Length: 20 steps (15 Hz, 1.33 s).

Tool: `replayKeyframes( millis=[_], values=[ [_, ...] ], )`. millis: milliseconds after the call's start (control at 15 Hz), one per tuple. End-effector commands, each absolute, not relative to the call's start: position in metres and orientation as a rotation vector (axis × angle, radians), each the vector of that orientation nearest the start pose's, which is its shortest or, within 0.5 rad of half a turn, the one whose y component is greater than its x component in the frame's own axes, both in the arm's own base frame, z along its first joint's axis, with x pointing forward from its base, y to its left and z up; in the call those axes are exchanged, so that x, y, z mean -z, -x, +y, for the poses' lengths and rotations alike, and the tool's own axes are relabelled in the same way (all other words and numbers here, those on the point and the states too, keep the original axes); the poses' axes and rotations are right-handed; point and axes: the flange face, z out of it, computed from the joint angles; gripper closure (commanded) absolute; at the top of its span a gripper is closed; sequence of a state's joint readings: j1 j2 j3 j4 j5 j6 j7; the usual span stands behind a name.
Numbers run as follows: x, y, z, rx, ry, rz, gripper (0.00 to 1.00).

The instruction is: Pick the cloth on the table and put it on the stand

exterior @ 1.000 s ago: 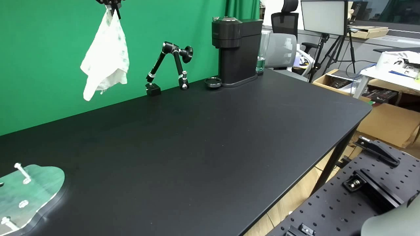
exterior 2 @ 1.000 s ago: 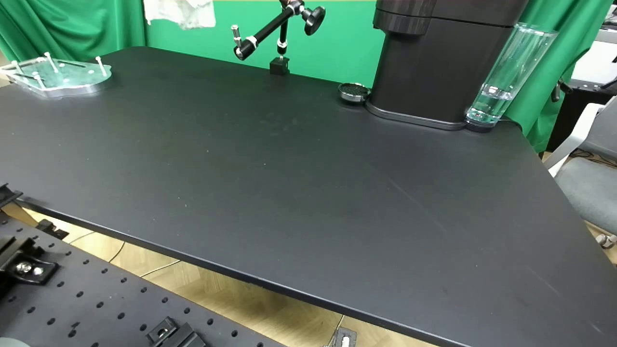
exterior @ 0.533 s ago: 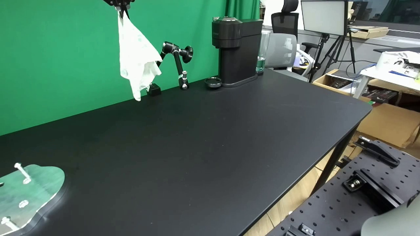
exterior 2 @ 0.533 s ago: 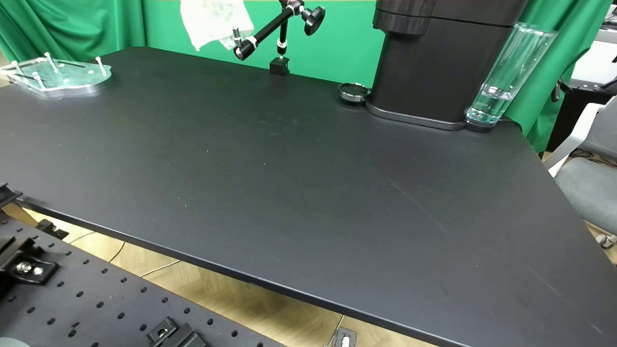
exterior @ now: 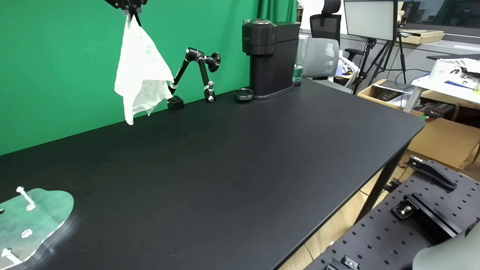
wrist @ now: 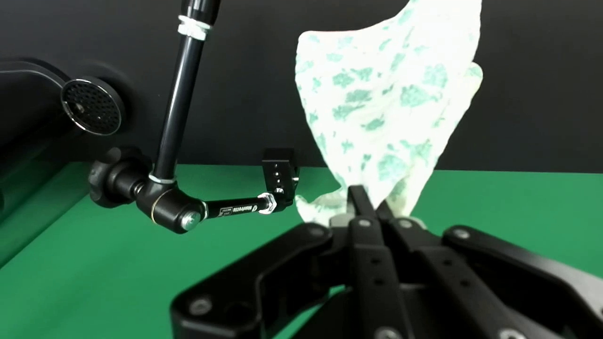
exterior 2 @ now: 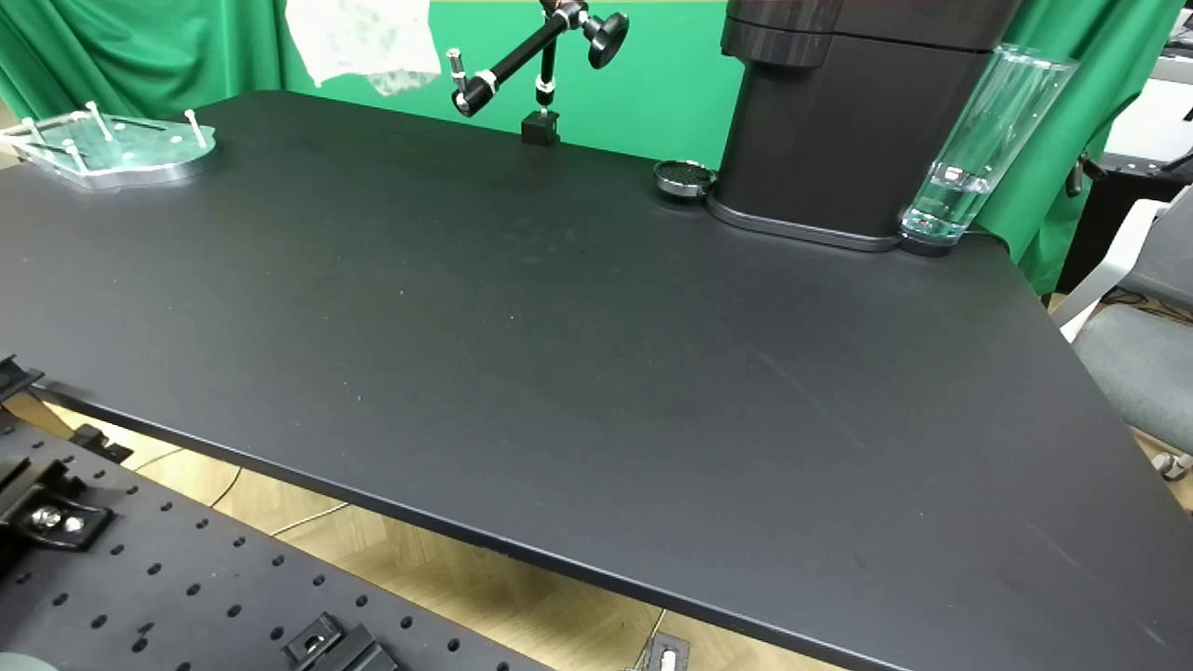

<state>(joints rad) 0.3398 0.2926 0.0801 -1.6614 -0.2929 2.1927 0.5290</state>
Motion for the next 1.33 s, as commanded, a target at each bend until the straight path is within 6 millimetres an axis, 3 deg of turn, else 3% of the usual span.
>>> replayKeyframes(
  millis=[0,67,133,267,533,667,867,1267],
  values=[
    [-0.473,-0.605,0.264,0.468,3.178,0.091,1.0],
    [-0.472,-0.603,0.268,0.422,3.146,0.106,1.0],
    [-0.456,-0.601,0.202,0.379,3.094,0.141,1.0],
    [-0.448,-0.596,0.179,0.327,3.043,0.198,1.0],
    [-0.435,-0.583,0.084,0.256,2.986,0.365,1.0],
    [-0.43,-0.575,0.049,0.223,2.977,0.412,1.0],
    [-0.417,-0.571,0.02,0.18,2.96,0.432,1.0],
    [-0.392,-0.568,0.007,0.104,2.947,0.434,1.0]
  ],
)
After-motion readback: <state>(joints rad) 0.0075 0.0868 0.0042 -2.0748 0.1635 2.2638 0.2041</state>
